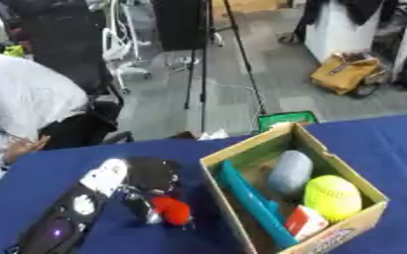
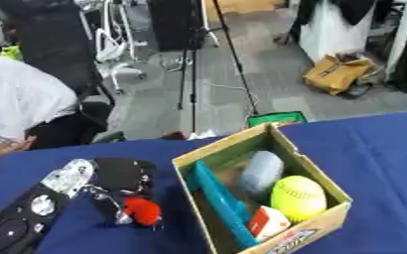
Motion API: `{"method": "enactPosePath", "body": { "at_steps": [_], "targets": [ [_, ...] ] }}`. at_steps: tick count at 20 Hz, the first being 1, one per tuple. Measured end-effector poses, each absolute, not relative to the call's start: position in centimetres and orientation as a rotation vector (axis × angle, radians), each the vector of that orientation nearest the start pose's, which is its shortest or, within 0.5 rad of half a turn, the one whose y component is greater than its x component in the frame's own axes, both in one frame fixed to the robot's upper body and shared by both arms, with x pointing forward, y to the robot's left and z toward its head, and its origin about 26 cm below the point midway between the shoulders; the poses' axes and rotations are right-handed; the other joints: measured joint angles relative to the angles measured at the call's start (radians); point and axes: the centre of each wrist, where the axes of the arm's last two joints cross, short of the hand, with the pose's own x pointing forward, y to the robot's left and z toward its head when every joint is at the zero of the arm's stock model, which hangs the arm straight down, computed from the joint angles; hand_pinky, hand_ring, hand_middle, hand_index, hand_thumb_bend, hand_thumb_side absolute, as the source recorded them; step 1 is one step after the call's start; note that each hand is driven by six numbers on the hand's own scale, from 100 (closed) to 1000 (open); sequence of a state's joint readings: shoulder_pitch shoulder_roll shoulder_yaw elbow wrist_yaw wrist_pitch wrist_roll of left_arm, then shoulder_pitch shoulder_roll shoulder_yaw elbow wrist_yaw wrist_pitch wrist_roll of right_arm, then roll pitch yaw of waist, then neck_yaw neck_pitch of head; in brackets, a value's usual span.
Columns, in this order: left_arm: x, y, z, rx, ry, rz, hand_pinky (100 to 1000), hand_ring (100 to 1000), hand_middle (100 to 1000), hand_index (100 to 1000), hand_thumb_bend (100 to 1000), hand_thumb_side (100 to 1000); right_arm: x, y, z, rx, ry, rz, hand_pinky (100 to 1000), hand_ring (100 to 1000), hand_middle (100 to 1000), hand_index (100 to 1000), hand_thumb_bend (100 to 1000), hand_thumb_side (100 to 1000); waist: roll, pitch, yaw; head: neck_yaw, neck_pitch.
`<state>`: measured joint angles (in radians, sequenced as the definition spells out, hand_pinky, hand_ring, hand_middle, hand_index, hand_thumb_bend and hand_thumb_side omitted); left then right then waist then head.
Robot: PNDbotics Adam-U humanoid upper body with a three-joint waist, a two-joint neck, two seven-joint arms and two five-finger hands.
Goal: Pick up objects on the table and place them in the box.
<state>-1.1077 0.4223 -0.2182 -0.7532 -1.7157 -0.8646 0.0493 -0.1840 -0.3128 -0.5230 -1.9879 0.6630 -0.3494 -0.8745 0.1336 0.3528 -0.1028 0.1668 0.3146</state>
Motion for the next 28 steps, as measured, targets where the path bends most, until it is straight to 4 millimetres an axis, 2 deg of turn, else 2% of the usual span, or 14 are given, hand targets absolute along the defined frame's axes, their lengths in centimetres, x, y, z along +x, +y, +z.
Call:
{"method": "enactPosePath", "body": {
  "at_steps": [10, 28],
  "targets": [
    [50.26, 25.39, 22.26, -1.18, 1.419, 2.583, 1000, 751, 489, 649, 351, 585, 25.47, -39.68, 19.79, 1.836, 2.57, 0.489, 739, 682, 562, 576, 100, 560, 0.0, -0.01, 0.008, -0.002, 0.0],
    [50.28, 25.14, 22.85, -1.189, 1.442, 2.589, 1000, 731, 460, 616, 361, 484, 25.31, -39.95, 19.89, 1.845, 2.559, 0.494, 742, 683, 562, 576, 100, 542, 0.004, -0.04, 0.016, -0.004, 0.0]
  ]
}}
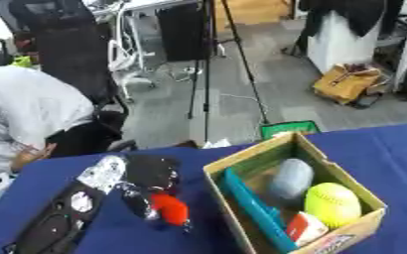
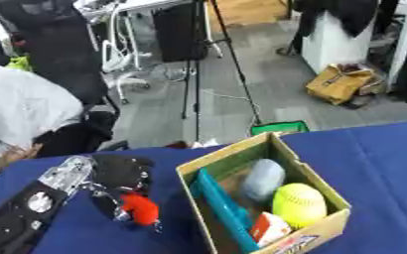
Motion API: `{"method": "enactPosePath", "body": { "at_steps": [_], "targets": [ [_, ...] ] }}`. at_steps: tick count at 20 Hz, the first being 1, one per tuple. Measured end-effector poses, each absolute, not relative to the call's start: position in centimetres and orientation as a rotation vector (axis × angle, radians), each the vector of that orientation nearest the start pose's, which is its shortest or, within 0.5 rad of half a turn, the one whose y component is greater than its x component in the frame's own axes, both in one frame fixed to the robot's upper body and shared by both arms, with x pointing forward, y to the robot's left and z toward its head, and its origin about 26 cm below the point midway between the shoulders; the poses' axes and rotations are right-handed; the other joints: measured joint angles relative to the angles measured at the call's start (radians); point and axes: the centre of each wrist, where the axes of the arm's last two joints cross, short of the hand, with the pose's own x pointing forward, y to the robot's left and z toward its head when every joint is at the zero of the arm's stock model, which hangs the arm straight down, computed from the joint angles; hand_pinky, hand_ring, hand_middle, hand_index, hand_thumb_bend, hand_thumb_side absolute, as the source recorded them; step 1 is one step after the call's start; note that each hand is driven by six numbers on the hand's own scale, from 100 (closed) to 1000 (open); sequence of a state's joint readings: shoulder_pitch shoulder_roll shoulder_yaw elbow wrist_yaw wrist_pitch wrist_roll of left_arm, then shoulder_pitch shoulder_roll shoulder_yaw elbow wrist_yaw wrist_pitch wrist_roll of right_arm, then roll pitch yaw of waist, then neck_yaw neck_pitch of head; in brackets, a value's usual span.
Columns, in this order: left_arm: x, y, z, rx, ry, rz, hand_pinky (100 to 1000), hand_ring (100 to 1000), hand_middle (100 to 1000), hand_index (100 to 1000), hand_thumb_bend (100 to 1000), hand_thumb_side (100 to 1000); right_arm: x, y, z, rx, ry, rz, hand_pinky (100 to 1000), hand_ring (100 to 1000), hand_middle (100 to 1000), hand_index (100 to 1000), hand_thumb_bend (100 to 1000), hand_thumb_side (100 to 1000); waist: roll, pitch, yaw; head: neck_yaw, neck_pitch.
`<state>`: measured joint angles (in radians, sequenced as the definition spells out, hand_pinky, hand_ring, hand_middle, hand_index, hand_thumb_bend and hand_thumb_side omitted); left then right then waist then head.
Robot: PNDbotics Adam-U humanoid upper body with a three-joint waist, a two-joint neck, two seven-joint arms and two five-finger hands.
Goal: Pick up objects on the table and place them in the box.
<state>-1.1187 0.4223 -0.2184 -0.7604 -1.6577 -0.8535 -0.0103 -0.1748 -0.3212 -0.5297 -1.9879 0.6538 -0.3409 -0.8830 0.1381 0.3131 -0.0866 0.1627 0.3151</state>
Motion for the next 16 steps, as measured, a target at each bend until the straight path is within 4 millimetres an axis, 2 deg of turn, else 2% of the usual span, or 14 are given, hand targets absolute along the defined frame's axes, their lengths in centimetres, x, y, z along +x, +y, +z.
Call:
{"method": "enactPosePath", "body": {
  "at_steps": [9, 16],
  "targets": [
    [50.26, 24.99, 23.17, -1.201, 1.443, 2.595, 1000, 729, 451, 597, 382, 419, 25.12, -40.16, 19.75, 1.858, 2.555, 0.499, 750, 686, 562, 576, 100, 530, 0.0, -0.015, 0.006, -0.001, 0.001],
    [50.25, 24.83, 23.52, -1.213, 1.448, 2.594, 1000, 727, 446, 588, 374, 410, 25.04, -40.31, 19.89, 1.861, 2.55, 0.49, 753, 687, 562, 576, 100, 524, 0.0, -0.026, 0.012, -0.004, 0.002]
  ]
}}
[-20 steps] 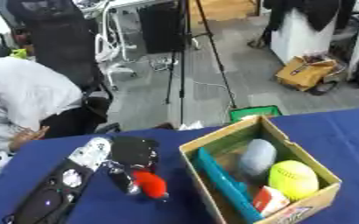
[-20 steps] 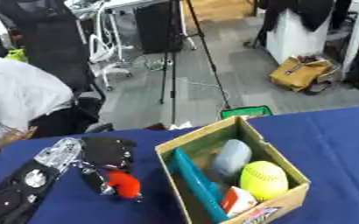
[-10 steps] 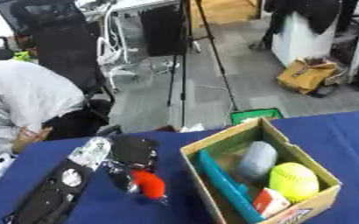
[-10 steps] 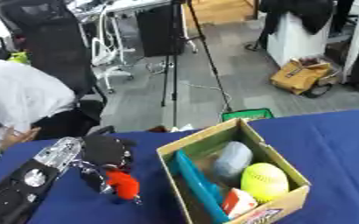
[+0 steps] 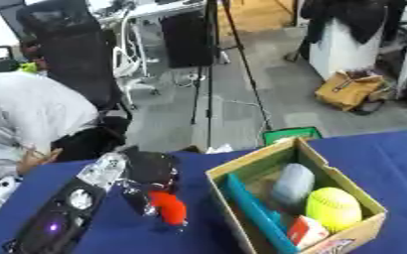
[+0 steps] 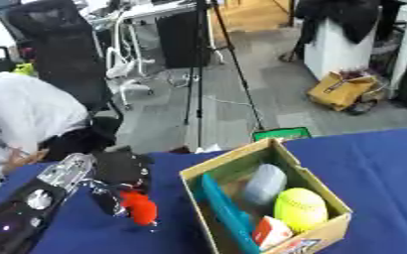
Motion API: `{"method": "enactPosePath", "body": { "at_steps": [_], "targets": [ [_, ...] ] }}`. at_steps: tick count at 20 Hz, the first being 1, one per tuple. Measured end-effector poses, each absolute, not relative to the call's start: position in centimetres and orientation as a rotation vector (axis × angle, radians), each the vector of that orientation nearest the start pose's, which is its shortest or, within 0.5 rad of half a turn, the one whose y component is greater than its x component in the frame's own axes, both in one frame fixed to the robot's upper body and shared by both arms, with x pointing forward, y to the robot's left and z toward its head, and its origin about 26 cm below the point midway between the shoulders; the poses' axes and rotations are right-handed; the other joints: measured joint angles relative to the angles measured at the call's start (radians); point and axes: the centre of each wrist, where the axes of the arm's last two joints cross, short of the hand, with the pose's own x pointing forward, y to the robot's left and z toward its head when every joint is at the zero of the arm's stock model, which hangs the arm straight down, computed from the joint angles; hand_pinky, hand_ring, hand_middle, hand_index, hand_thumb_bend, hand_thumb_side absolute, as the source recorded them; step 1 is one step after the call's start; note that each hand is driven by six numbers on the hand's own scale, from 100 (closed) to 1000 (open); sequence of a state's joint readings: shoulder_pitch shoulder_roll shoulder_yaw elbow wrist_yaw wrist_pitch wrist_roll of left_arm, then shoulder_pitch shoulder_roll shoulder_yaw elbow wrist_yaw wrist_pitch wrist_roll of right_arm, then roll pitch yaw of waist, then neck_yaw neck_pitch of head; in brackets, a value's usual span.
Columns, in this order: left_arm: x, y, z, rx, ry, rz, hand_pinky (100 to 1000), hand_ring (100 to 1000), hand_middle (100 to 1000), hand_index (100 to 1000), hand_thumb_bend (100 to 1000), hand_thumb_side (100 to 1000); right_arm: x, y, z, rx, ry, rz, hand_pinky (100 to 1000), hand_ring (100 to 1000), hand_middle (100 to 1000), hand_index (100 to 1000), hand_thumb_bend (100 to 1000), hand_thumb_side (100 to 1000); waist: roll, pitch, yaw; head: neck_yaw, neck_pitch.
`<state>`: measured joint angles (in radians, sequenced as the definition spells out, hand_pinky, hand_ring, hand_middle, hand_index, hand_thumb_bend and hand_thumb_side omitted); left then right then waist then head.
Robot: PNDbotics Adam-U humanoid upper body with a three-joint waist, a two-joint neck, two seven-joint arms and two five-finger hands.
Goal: Pick up objects on the table and place them in the box.
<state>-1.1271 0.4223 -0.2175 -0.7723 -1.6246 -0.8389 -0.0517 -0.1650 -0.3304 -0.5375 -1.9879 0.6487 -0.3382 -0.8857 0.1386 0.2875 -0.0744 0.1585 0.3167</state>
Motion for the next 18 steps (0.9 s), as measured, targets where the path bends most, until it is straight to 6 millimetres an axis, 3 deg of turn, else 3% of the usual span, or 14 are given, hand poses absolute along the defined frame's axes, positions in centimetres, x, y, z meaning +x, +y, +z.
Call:
{"method": "enactPosePath", "body": {
  "at_steps": [18],
  "targets": [
    [50.2, 24.4, 24.9, -1.245, 1.474, 2.586, 1000, 707, 431, 564, 371, 382, 24.8, -40.6, 19.8, 1.875, 2.546, 0.485, 757, 689, 564, 575, 100, 509, 0.0, -0.036, 0.009, -0.001, 0.009]
  ]
}}
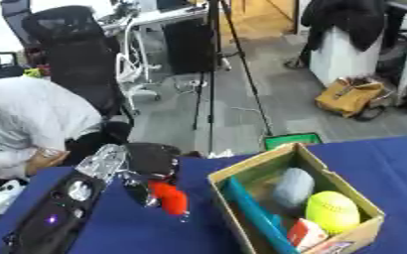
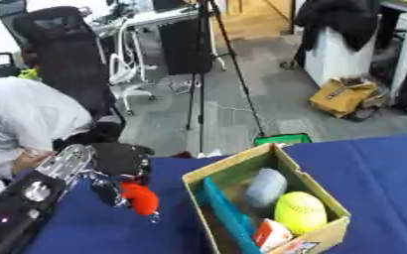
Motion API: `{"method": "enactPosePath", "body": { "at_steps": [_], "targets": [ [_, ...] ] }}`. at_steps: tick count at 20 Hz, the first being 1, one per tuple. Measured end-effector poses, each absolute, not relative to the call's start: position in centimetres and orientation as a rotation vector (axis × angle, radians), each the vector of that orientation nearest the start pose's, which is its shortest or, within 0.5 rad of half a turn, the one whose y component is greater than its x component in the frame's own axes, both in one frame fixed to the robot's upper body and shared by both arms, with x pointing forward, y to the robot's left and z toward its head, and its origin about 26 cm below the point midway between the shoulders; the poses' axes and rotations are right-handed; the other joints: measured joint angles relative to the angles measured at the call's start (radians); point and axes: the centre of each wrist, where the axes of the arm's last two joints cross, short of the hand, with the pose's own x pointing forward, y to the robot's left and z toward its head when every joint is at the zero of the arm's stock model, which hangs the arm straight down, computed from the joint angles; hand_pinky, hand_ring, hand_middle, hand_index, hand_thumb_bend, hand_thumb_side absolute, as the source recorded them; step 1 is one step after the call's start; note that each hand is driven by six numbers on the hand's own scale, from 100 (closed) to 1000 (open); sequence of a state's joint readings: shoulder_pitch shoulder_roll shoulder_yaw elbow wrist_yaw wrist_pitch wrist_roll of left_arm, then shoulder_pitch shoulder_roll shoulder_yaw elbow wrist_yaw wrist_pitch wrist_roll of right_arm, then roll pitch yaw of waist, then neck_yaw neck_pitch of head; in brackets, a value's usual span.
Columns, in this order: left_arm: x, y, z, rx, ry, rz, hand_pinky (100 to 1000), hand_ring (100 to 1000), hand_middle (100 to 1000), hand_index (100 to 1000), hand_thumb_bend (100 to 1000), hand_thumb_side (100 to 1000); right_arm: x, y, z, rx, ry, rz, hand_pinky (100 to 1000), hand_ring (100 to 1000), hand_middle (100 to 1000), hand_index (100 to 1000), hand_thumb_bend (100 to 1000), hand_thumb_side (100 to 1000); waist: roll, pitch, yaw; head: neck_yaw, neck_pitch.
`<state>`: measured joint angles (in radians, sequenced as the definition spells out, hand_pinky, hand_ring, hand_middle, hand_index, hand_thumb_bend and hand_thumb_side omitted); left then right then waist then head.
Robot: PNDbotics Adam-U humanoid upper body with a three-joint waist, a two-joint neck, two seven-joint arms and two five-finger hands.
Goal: Pick up objects on the table and place them in the box.
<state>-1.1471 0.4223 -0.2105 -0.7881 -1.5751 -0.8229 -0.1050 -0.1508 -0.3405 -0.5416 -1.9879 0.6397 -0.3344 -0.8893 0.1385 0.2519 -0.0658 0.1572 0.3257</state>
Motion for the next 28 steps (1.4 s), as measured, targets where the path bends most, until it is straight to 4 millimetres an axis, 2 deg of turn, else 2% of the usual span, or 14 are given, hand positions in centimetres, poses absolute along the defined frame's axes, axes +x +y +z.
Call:
{"method": "enactPosePath", "body": {
  "at_steps": [5, 8, 12, 23, 24, 28],
  "targets": [
    [50.2, 24.2, 25.6, -1.254, 1.507, 2.577, 1000, 696, 426, 558, 355, 365, 24.7, -40.7, 19.9, 1.875, 2.544, 0.48, 758, 689, 564, 575, 100, 504, 0.0, -0.012, 0.004, -0.001, 0.008],
    [50.2, 24.1, 25.9, -1.259, 1.536, 2.571, 1000, 682, 422, 556, 314, 340, 24.7, -40.8, 19.9, 1.877, 2.542, 0.484, 758, 690, 564, 575, 100, 501, 0.0, -0.02, 0.005, -0.004, 0.015],
    [50.1, 24.0, 26.3, -1.258, 1.589, 2.573, 1000, 674, 419, 554, 313, 330, 24.5, -41.0, 19.9, 1.888, 2.538, 0.478, 758, 690, 564, 575, 100, 501, 0.0, -0.031, 0.009, -0.007, 0.022],
    [49.7, 22.5, 29.5, -1.254, 1.655, 2.531, 1000, 665, 416, 552, 333, 322, 24.3, -41.2, 19.8, 1.909, 2.533, 0.467, 758, 690, 563, 575, 100, 484, 0.002, -0.06, 0.025, -0.011, 0.044],
    [49.6, 22.3, 29.8, -1.251, 1.658, 2.527, 1000, 655, 414, 552, 308, 308, 24.2, -41.3, 19.8, 1.913, 2.531, 0.464, 758, 690, 563, 576, 100, 481, 0.002, -0.061, 0.026, -0.013, 0.046],
    [49.2, 21.2, 31.1, -1.236, 1.71, 2.48, 1000, 649, 412, 551, 299, 300, 24.2, -41.4, 19.8, 1.919, 2.53, 0.465, 758, 690, 563, 576, 100, 478, 0.002, -0.067, 0.031, -0.019, 0.055]
  ]
}}
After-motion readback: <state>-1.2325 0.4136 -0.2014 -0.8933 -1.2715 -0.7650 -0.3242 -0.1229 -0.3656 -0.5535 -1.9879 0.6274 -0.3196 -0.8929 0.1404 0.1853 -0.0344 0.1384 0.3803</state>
